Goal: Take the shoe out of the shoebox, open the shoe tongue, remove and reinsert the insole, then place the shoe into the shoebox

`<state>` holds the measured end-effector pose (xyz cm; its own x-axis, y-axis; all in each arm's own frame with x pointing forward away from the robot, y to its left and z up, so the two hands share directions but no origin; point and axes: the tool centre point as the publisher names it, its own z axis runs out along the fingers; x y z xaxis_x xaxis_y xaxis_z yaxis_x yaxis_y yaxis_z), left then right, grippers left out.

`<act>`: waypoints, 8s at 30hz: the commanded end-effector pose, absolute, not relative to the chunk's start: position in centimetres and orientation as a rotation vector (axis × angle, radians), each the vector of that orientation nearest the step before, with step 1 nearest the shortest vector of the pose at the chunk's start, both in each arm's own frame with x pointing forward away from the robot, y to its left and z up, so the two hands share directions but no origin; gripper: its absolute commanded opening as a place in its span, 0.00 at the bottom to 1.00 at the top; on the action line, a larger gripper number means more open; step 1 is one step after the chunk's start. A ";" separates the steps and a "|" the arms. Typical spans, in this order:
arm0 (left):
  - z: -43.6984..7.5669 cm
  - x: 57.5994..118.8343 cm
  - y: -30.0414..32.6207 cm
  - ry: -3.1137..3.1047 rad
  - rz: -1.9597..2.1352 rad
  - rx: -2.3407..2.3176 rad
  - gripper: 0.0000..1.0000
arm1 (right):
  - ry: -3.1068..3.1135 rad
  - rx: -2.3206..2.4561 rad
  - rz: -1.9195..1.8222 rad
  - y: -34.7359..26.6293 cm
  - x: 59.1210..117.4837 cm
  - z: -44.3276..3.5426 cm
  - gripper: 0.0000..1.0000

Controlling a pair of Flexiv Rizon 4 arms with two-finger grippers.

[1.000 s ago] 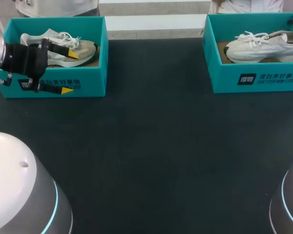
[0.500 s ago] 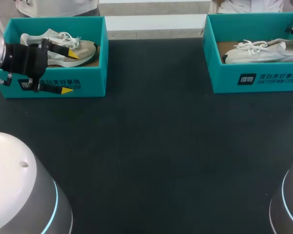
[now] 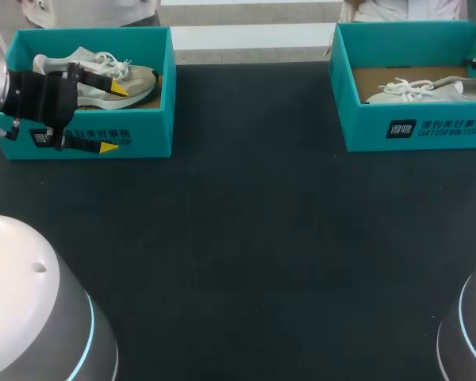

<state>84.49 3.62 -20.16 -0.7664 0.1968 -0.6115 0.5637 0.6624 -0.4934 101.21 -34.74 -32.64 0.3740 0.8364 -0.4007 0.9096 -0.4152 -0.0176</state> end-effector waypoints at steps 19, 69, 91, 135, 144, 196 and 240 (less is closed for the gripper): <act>-20.1 84.4 3.6 2.362 -0.939 0.589 1.00 | 1.554 2.470 -0.557 -35.1 102.6 -35.6 0.04; -20.1 84.4 3.6 2.362 -0.939 0.589 1.00 | 1.640 2.438 0.039 -30.0 101.6 -25.8 1.00; -16.1 94.1 10.0 2.388 -0.534 1.084 1.00 | 1.640 2.438 0.039 -30.0 101.6 -25.8 1.00; -22.2 107.9 22.3 1.870 0.108 2.388 1.00 | 1.640 2.438 0.039 -30.0 101.6 -25.8 1.00; -22.6 108.7 21.8 1.979 0.095 2.280 1.00 | 1.640 2.438 0.039 -30.0 101.6 -25.8 1.00; -35.5 119.0 29.4 2.234 0.165 2.291 0.45 | 1.640 2.438 0.039 -30.0 101.6 -25.8 1.00; -13.8 110.8 29.6 1.995 0.574 2.360 0.00 | 1.640 2.438 0.039 -30.0 101.6 -25.8 1.00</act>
